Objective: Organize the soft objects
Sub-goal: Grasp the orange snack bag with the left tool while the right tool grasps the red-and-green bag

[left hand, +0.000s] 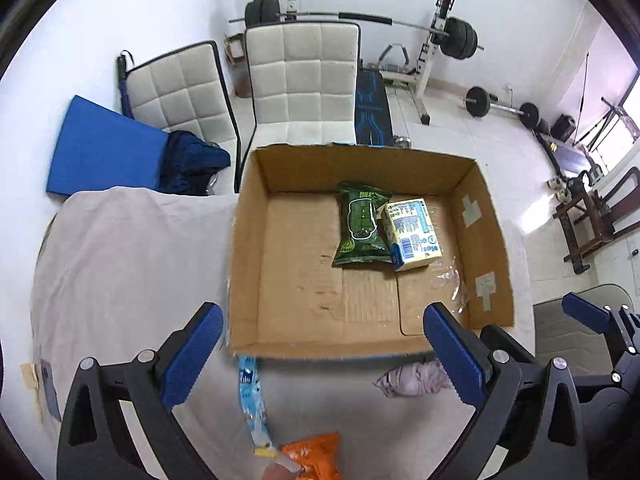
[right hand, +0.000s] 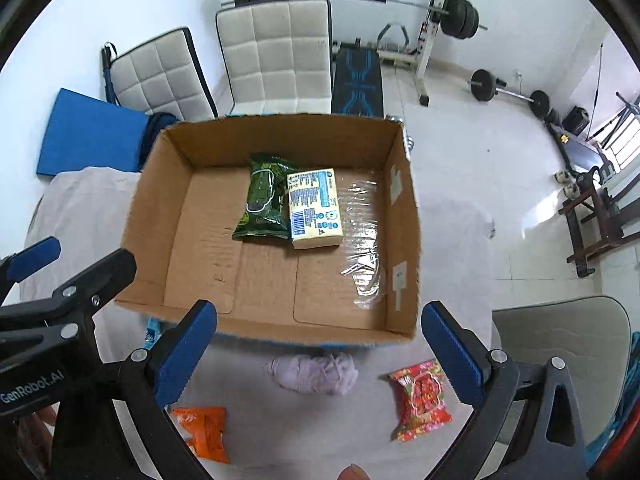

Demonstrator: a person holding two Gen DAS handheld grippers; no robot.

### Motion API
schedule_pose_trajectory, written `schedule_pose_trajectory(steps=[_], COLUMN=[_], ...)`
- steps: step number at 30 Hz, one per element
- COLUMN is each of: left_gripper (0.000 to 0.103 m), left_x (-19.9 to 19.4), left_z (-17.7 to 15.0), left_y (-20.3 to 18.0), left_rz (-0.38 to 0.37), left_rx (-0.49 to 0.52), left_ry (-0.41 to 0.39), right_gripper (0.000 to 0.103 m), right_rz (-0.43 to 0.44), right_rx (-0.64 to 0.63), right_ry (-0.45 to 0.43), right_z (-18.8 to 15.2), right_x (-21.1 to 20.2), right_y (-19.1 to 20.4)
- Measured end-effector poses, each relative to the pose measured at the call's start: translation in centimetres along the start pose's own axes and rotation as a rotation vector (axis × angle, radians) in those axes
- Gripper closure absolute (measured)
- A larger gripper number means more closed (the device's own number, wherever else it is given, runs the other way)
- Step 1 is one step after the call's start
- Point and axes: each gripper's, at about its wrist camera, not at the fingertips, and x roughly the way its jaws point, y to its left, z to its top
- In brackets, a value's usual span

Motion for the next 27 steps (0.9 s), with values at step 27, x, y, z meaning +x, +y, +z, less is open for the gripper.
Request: schedule_pose_trajectory(steps=[27], left_gripper=[0.0], left_x=[5.5], left_z=[-12.6], left_y=[2.3], left_rz=[0.053], left_rx=[-0.224], left_ry=[0.294], right_gripper=[0.0], right_rz=[-0.109], right_rx=[0.133], right_ry=[0.326], right_z=[-11.2], right_x=[8.3], right_y=[-12.3])
